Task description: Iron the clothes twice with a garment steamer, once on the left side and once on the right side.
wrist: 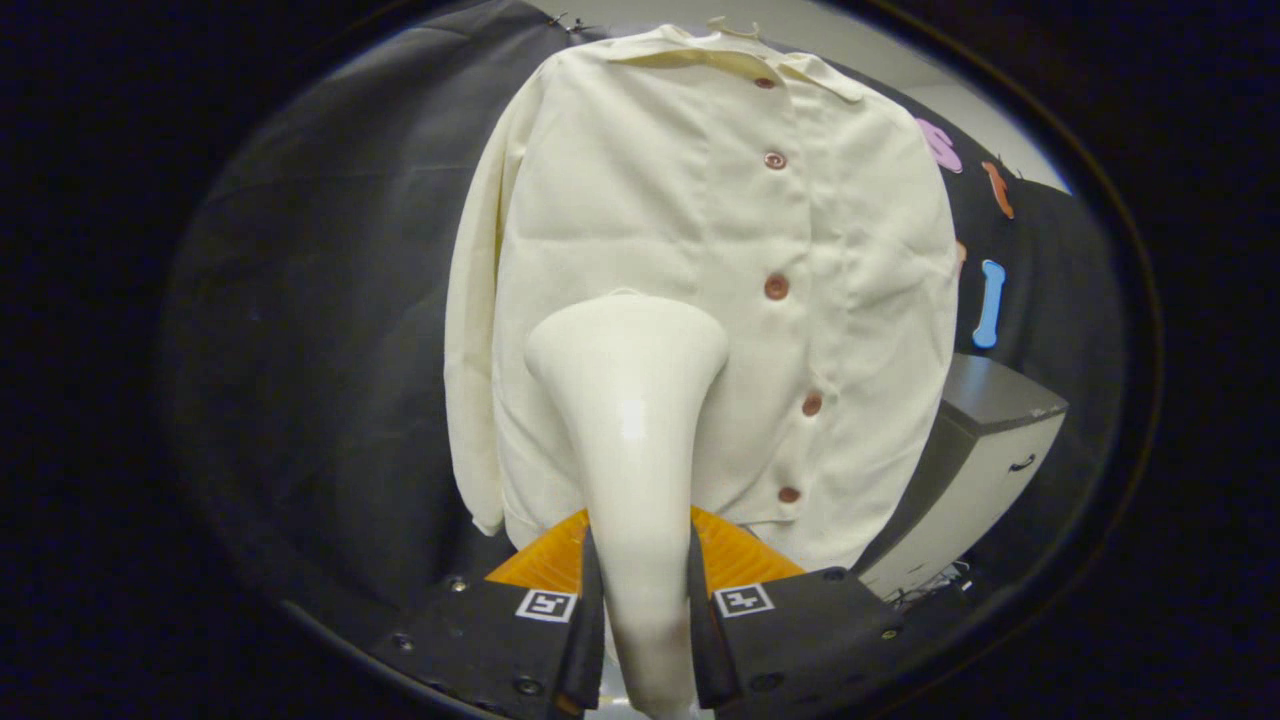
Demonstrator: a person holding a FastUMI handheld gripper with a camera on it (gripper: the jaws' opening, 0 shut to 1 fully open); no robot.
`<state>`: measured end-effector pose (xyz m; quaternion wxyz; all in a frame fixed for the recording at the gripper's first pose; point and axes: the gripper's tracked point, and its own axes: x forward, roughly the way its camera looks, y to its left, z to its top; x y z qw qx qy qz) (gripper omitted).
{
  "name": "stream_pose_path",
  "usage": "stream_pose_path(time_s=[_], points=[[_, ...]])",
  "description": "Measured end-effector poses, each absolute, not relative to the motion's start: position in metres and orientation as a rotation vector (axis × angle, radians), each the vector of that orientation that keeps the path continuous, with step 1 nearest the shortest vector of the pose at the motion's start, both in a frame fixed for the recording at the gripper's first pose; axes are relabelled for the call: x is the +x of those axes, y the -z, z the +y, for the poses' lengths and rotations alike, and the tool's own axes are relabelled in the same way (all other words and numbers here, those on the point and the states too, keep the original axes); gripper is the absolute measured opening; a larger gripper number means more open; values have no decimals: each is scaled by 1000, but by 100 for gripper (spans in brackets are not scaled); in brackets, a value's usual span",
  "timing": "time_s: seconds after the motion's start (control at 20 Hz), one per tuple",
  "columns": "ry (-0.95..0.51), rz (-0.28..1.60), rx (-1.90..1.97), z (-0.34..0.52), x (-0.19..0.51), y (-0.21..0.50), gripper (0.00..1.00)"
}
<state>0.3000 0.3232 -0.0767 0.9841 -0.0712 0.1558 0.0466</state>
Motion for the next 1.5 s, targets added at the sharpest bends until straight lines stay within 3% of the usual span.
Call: stream_pose_path(time_s=[0.75,1.0,1.5], points=[[-40,502,-150,302,282,211,36],[-22,431,-120,300,256,175,36],[72,223,-12,243,214,22,36]])
